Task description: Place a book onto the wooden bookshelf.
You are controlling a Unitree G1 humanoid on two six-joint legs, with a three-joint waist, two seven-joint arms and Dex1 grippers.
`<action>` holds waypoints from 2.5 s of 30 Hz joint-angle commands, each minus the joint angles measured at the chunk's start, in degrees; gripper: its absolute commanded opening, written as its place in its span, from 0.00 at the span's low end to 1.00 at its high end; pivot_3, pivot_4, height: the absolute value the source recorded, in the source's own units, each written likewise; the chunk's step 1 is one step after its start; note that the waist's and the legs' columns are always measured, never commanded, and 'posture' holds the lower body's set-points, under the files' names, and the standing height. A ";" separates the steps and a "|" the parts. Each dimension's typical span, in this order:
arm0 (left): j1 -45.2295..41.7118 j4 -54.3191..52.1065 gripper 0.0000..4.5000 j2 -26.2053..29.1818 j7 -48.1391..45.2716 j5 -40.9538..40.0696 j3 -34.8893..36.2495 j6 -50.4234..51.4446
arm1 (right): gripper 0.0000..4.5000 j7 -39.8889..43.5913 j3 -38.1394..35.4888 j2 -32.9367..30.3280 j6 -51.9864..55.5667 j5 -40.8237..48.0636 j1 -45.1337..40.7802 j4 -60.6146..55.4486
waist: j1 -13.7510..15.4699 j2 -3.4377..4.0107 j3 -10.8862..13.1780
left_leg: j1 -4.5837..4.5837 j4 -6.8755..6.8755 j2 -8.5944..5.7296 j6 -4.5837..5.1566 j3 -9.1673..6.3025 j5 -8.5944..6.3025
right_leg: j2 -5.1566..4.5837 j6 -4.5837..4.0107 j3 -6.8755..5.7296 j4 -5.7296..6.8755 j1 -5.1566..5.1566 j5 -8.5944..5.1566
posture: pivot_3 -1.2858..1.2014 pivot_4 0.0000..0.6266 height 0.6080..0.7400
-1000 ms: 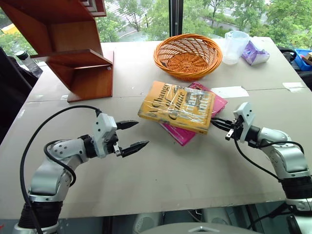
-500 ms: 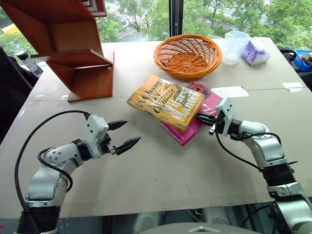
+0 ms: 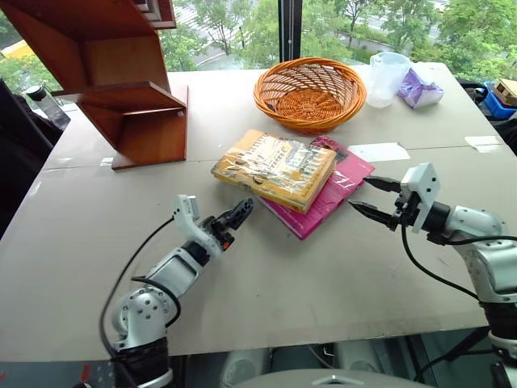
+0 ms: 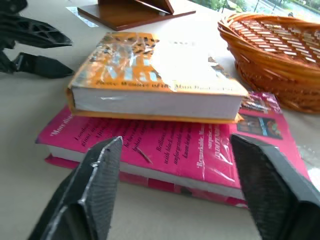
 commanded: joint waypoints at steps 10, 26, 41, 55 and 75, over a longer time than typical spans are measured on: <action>-15.87 19.43 1.00 -4.32 16.65 -10.85 4.62 -6.86 | 0.99 -4.75 -5.20 -2.77 9.94 10.05 2.55 -17.87 | 1.18 -0.13 -0.09 | 0.08 0.19 -0.03 -0.01 0.10 0.04 | 0.10 0.05 0.06 0.00 0.15 0.14 | 0.52 0.24 1.00; -22.26 30.09 0.29 -3.19 13.52 -13.86 4.11 4.11 | 1.00 -9.27 -9.27 -2.92 11.63 19.61 5.12 -23.27 | 1.34 -0.19 -0.14 | 0.15 0.20 -0.09 0.01 0.13 0.03 | 0.07 0.06 0.13 -0.13 0.31 0.15 | 0.52 0.24 1.00; -27.33 -14.22 0.03 29.91 -10.50 21.39 -10.83 -11.75 | 1.00 -4.91 -13.60 -5.18 9.24 23.78 -0.81 -14.41 | 0.57 -0.59 0.10 | -0.25 0.08 0.01 -0.38 0.23 0.25 | 0.17 -0.22 0.22 -0.21 -0.16 0.32 | 0.52 0.24 1.00; -6.30 -19.80 0.03 63.09 -17.38 103.77 -15.85 -27.60 | 1.00 2.48 -11.29 1.65 7.37 32.93 -16.55 -1.51 | -0.53 -0.45 0.36 | -0.36 -0.39 0.67 -0.17 1.06 0.07 | 0.80 -0.10 0.81 -0.88 -0.53 0.40 | 0.52 0.24 1.00; -34.65 10.02 0.03 56.91 -37.17 108.43 -28.29 -31.55 | 1.00 -3.13 -8.05 1.79 12.53 30.83 -18.71 -1.86 | -0.33 -0.48 0.42 | -0.40 0.06 0.69 0.13 1.54 -0.11 | 0.94 -0.05 1.21 -0.16 -0.83 0.54 | 0.52 0.24 1.00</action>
